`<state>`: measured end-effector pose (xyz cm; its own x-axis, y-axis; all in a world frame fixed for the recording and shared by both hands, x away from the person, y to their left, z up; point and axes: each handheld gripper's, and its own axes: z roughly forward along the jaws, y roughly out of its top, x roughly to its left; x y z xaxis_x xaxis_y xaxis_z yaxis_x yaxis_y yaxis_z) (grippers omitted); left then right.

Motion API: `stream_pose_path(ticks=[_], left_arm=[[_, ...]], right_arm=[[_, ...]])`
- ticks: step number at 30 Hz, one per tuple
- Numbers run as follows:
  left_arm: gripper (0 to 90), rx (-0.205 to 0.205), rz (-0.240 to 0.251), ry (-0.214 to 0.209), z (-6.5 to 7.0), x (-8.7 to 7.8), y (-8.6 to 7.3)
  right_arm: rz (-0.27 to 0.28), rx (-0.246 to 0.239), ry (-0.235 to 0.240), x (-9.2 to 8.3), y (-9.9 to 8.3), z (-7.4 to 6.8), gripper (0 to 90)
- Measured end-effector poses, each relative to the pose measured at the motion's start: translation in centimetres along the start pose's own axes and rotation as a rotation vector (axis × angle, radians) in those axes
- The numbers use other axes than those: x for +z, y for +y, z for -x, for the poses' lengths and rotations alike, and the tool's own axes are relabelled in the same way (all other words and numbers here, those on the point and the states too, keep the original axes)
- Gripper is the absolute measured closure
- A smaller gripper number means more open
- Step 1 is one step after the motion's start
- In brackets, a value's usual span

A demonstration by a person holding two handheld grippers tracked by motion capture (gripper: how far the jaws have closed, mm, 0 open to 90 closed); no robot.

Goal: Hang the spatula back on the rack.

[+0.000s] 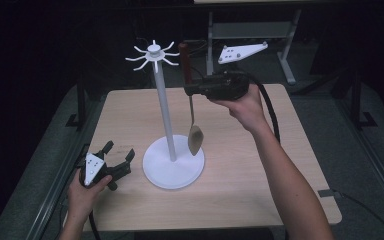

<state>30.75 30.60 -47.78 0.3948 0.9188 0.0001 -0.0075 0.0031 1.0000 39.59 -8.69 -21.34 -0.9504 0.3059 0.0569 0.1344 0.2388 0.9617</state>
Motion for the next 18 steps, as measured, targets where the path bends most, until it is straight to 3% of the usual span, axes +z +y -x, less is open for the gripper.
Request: stream_pose_path(ticks=[6,18], left_arm=[[12.7,0.002,-0.001,0.000,0.00,-0.01,0.00],[12.7,0.001,-0.001,0.000,0.00,-0.01,0.00]], right_arm=[[-0.012,-0.030,0.007,0.03,0.03,-0.72,74.1],[-0.041,-0.052,-0.007,0.88,0.69,-0.85,74.0]])
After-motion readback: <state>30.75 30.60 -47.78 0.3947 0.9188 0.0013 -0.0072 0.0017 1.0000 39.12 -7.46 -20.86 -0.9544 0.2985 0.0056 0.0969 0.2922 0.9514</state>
